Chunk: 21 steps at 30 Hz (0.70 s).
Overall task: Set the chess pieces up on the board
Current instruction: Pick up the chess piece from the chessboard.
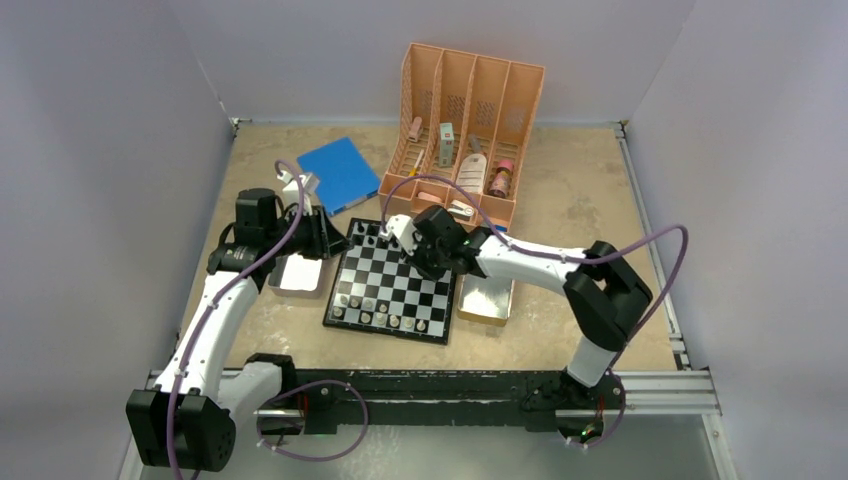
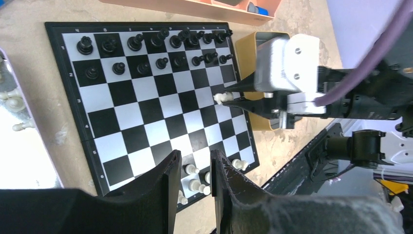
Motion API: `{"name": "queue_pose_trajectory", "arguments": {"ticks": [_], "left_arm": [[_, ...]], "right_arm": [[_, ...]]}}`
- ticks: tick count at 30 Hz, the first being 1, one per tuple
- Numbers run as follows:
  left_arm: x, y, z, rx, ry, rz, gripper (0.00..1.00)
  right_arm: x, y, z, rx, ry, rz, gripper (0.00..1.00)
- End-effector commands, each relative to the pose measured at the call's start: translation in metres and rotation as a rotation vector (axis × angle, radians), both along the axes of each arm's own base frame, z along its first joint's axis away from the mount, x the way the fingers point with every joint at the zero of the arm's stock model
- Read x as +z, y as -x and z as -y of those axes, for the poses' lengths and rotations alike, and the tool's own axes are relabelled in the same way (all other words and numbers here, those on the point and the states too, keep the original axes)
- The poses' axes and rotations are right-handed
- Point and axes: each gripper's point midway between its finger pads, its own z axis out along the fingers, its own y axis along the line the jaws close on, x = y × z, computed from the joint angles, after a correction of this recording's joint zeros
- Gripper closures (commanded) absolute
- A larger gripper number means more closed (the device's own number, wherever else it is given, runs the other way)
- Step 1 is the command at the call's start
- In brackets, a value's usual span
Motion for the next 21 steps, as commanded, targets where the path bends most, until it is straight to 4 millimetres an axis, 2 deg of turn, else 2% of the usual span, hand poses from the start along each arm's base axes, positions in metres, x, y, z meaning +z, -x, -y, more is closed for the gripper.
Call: {"name": "queue_pose_trajectory", "arguments": {"ticks": [1,6,10,14,21], "left_arm": [[0.019,0.006,0.014,-0.054,0.082,0.025,0.73],[0.036,0.018,0.033,-0.149,0.213,-0.032,0.72],[0.046,0.028,0.044,-0.229,0.301,-0.083,0.68],[0.053,0.036,0.052,-0.306,0.369,-0.122,0.64],[0.049,0.037,0.072,-0.356,0.383,-0.156,0.63]], "right_arm": [[0.063,-0.013,-0.017,-0.030,-0.179,0.117,0.85],[0.122,0.004,-0.039,0.029,-0.439,0.141,0.86],[0.157,0.023,-0.049,0.094,-0.617,0.145,0.85],[0.169,0.034,-0.053,0.124,-0.690,0.130,0.84],[0.177,0.043,-0.060,0.164,-0.742,0.128,0.84]]}}
